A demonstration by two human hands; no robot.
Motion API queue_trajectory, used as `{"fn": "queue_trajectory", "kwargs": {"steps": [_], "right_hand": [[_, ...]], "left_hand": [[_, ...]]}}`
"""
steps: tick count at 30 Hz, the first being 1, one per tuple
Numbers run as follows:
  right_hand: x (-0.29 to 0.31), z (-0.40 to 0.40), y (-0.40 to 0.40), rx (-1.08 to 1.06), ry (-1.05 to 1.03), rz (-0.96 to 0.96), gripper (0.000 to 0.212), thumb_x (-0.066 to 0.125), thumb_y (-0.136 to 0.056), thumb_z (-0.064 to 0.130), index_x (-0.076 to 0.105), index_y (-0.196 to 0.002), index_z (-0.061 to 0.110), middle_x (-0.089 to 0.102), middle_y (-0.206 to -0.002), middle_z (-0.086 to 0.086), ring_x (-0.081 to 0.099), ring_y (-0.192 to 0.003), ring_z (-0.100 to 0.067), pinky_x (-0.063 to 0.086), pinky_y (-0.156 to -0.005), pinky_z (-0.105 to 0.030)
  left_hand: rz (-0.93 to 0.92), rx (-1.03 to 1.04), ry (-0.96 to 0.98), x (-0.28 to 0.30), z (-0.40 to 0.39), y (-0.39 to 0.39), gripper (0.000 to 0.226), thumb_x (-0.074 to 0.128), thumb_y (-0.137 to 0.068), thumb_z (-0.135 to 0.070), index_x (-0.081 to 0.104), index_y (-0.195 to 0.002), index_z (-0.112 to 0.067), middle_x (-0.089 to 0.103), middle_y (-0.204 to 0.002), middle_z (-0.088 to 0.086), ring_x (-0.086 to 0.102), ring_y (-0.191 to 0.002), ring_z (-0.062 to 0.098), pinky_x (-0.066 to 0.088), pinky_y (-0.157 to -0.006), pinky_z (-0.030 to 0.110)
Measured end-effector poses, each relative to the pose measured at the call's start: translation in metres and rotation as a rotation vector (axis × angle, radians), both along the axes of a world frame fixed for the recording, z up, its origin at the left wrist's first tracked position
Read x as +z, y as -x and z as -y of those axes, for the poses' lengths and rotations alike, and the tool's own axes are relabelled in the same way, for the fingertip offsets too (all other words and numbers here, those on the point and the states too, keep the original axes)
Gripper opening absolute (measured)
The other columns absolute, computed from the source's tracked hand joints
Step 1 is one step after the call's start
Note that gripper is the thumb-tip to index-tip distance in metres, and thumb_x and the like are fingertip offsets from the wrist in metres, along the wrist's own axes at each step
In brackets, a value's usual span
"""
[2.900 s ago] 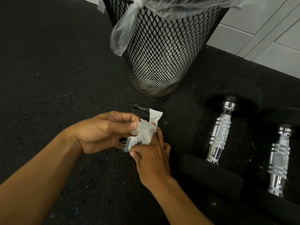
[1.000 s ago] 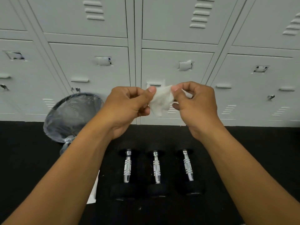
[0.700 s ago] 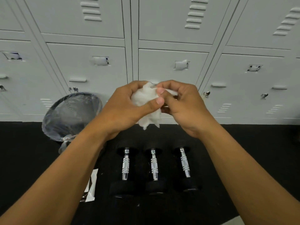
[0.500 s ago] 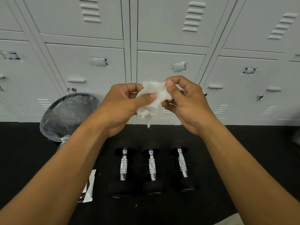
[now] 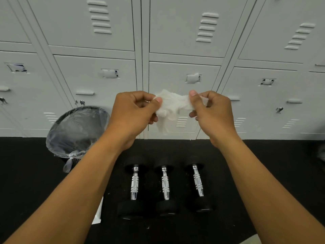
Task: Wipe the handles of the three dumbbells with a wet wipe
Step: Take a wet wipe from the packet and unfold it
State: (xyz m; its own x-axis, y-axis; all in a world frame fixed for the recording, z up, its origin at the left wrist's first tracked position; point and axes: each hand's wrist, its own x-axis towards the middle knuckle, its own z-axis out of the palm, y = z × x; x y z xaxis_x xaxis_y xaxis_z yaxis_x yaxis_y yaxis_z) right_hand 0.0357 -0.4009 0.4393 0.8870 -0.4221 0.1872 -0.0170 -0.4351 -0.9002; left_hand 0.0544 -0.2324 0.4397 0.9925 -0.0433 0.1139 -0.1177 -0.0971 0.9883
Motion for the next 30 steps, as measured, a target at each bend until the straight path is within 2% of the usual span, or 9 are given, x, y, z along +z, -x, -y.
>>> {"fn": "queue_trajectory", "kwargs": {"steps": [3, 7, 10, 13, 15, 19, 23, 26, 30], "right_hand": [[0.002, -0.007, 0.012, 0.063, 0.242, 0.208, 0.039, 0.059, -0.078, 0.058, 0.052, -0.108, 0.035, 0.051, -0.112, 0.003, 0.054, -0.094, -0.006, 0.046, -0.077, -0.018], [0.001, -0.014, 0.022, 0.392, 0.422, 0.24, 0.05, 0.07, -0.077, 0.041, 0.055, -0.124, 0.03, 0.056, -0.111, 0.005, 0.052, -0.097, -0.003, 0.043, -0.079, -0.012], [-0.001, -0.011, 0.022, 0.51, 0.365, 0.124, 0.032, 0.068, -0.083, 0.023, 0.066, -0.114, 0.024, 0.068, -0.104, 0.01, 0.061, -0.087, -0.009, 0.054, -0.073, -0.028], [-0.001, -0.003, 0.019, 0.521, 0.217, 0.062, 0.011, 0.068, -0.083, 0.024, 0.072, -0.092, 0.019, 0.071, -0.083, -0.005, 0.066, -0.075, -0.021, 0.055, -0.072, -0.043], [0.002, 0.007, 0.017, 0.533, 0.01, 0.039, 0.015, 0.071, -0.08, 0.031, 0.071, -0.08, 0.016, 0.066, -0.081, -0.018, 0.059, -0.074, -0.024, 0.05, -0.073, -0.041], [0.004, 0.014, 0.015, 0.628, -0.461, -0.085, 0.022, 0.072, -0.062, 0.04, 0.066, -0.068, 0.02, 0.06, -0.083, -0.003, 0.053, -0.083, -0.017, 0.051, -0.075, -0.029], [0.004, 0.007, 0.011, 0.574, -0.659, -0.092, 0.015, 0.063, -0.077, 0.028, 0.061, -0.078, 0.013, 0.061, -0.089, -0.007, 0.055, -0.087, -0.023, 0.054, -0.078, -0.032], [0.005, 0.008, 0.008, 0.374, -0.621, -0.05, 0.016, 0.058, -0.088, 0.025, 0.061, -0.083, 0.011, 0.063, -0.088, -0.009, 0.059, -0.086, -0.025, 0.054, -0.082, -0.039], [0.003, 0.0, 0.011, 0.301, -0.496, -0.01, 0.014, 0.065, -0.083, 0.027, 0.062, -0.077, 0.015, 0.064, -0.076, -0.005, 0.061, -0.073, -0.019, 0.056, -0.074, -0.039]], "left_hand": [[-0.125, -0.062, 0.181, 0.005, 0.002, 0.001, 0.014, 0.067, -0.084, -0.011, 0.065, -0.097, -0.009, 0.071, -0.079, 0.012, 0.062, -0.062, 0.019, 0.054, -0.066, 0.031], [-0.172, -0.138, 0.308, 0.01, 0.001, 0.001, 0.01, 0.062, -0.086, -0.005, 0.062, -0.094, -0.01, 0.067, -0.069, 0.006, 0.062, -0.063, 0.02, 0.054, -0.061, 0.031], [-0.21, -0.186, 0.329, 0.011, 0.0, -0.001, 0.009, 0.058, -0.086, -0.001, 0.064, -0.087, -0.007, 0.062, -0.064, 0.003, 0.058, -0.06, 0.016, 0.054, -0.062, 0.03], [-0.257, -0.193, 0.333, 0.01, -0.005, -0.004, 0.011, 0.055, -0.086, 0.005, 0.064, -0.083, 0.001, 0.058, -0.059, 0.006, 0.057, -0.058, 0.017, 0.057, -0.068, 0.032], [-0.285, -0.205, 0.302, 0.009, -0.009, -0.006, 0.012, 0.052, -0.088, 0.005, 0.063, -0.083, 0.003, 0.058, -0.056, 0.006, 0.059, -0.057, 0.017, 0.056, -0.069, 0.028], [-0.314, -0.236, 0.296, 0.01, -0.013, -0.006, 0.03, 0.067, -0.075, -0.03, 0.061, -0.081, -0.001, 0.056, -0.054, 0.004, 0.064, -0.061, 0.017, 0.055, -0.066, 0.026], [-0.264, -0.323, 0.259, 0.011, -0.014, -0.006, 0.041, 0.078, -0.049, -0.047, 0.064, -0.063, -0.01, 0.06, -0.062, 0.005, 0.064, -0.069, 0.018, 0.054, -0.069, 0.025], [-0.154, -0.273, 0.026, 0.007, -0.012, -0.004, 0.032, 0.08, -0.056, -0.036, 0.068, -0.07, -0.01, 0.065, -0.072, 0.003, 0.06, -0.073, 0.015, 0.05, -0.072, 0.026], [-0.015, -0.109, -0.136, 0.008, -0.004, -0.003, 0.026, 0.072, -0.074, -0.04, 0.067, -0.084, -0.017, 0.059, -0.075, 0.004, 0.053, -0.068, 0.011, 0.047, -0.065, 0.03]]}}
